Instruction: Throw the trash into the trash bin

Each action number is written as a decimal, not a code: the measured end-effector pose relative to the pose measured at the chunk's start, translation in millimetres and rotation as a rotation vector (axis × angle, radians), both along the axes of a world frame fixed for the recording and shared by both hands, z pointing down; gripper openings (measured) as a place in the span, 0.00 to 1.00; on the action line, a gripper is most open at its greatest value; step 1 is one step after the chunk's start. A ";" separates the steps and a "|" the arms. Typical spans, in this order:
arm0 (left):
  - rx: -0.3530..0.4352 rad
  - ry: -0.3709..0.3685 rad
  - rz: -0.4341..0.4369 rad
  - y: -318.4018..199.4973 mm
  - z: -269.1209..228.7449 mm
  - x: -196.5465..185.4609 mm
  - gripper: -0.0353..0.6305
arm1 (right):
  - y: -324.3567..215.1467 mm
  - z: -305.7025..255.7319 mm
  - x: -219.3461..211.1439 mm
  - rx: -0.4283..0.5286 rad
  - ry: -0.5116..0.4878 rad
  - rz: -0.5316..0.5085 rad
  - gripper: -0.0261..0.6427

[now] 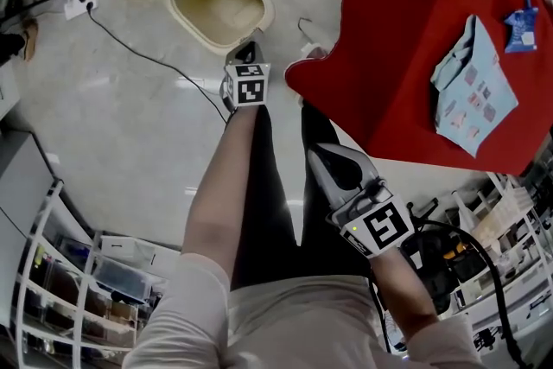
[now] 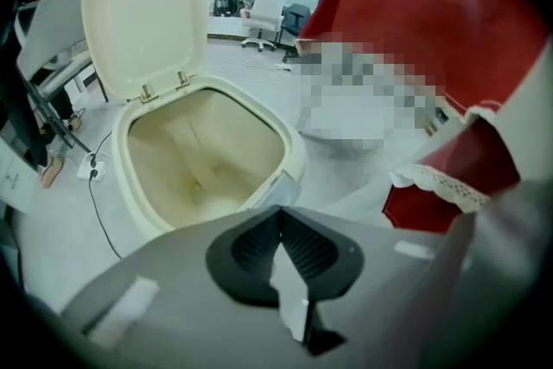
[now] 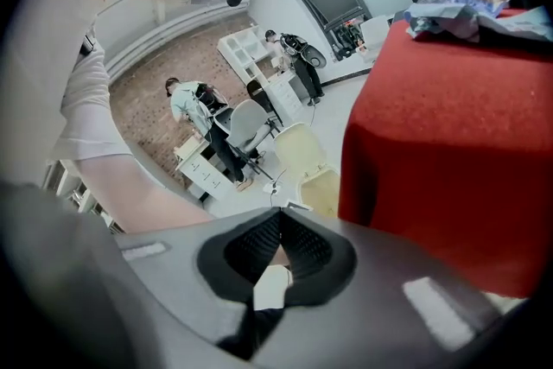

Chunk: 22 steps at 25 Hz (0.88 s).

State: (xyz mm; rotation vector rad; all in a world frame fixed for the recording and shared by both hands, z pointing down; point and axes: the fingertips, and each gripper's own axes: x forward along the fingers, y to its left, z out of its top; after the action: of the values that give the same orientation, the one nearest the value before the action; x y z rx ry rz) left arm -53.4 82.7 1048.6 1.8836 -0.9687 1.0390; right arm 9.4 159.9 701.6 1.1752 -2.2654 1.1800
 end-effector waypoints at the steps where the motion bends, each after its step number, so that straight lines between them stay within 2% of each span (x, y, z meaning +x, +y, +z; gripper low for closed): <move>1: -0.005 -0.003 0.000 -0.5 -0.6 0.4 0.06 | -0.8 -0.7 -0.3 0.002 -0.001 -0.002 0.04; 9: -0.009 0.021 -0.018 -8.5 -26.5 -0.3 0.06 | 1.3 -1.2 -5.0 -0.022 -0.003 -0.049 0.04; 13: 0.013 0.026 0.004 -3.6 -57.3 -3.6 0.06 | -1.6 -18.8 -4.4 0.003 -0.008 -0.062 0.04; 22: 0.083 0.047 -0.041 -3.0 -145.2 -19.2 0.06 | -5.4 -66.5 2.6 0.063 -0.005 -0.081 0.04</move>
State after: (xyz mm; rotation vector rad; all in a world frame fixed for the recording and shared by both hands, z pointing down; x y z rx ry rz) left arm -72.6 79.7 903.4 1.9387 -1.0336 0.9397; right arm 12.1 154.5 635.1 1.0929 -2.3460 1.0903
